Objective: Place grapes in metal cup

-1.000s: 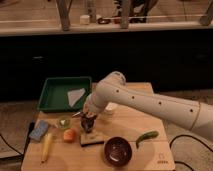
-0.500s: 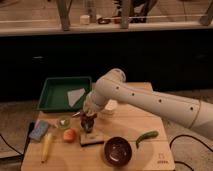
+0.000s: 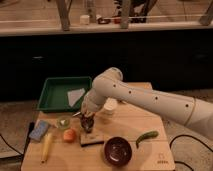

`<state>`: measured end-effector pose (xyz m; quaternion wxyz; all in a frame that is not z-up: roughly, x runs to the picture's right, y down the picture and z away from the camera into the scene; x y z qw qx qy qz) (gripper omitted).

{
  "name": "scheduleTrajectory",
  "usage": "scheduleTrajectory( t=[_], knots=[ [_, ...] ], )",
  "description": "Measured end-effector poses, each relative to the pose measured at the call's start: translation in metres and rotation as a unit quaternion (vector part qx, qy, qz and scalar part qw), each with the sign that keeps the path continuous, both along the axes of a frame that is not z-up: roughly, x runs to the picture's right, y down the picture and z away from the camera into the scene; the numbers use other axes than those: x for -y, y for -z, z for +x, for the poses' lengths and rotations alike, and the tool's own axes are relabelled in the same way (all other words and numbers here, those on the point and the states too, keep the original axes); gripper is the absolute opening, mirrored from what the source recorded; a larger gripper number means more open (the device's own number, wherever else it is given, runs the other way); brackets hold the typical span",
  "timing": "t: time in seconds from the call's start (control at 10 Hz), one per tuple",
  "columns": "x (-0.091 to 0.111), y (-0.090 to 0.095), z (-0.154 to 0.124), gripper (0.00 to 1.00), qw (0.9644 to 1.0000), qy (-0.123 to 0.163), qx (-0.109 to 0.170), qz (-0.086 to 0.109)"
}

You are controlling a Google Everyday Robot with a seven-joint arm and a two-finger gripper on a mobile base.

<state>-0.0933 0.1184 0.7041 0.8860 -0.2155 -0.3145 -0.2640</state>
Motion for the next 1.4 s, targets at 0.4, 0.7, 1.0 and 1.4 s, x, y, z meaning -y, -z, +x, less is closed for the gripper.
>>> scheduleTrajectory(
  t=[0.4,0.7,1.0,1.4],
  knots=[
    [-0.003,-0.0005,0.0017,0.8,1.0,-0.002,0.002,-0.004],
    [-0.0028,-0.0012,0.0018,0.8,1.0,-0.003,0.004,-0.005],
    [-0.0029,-0.0034,0.0026,0.8,0.9999,-0.003,0.005,-0.008],
    [-0.0021,-0.0071,0.0037,0.8,0.9999,-0.003,0.007,-0.014]
  ],
)
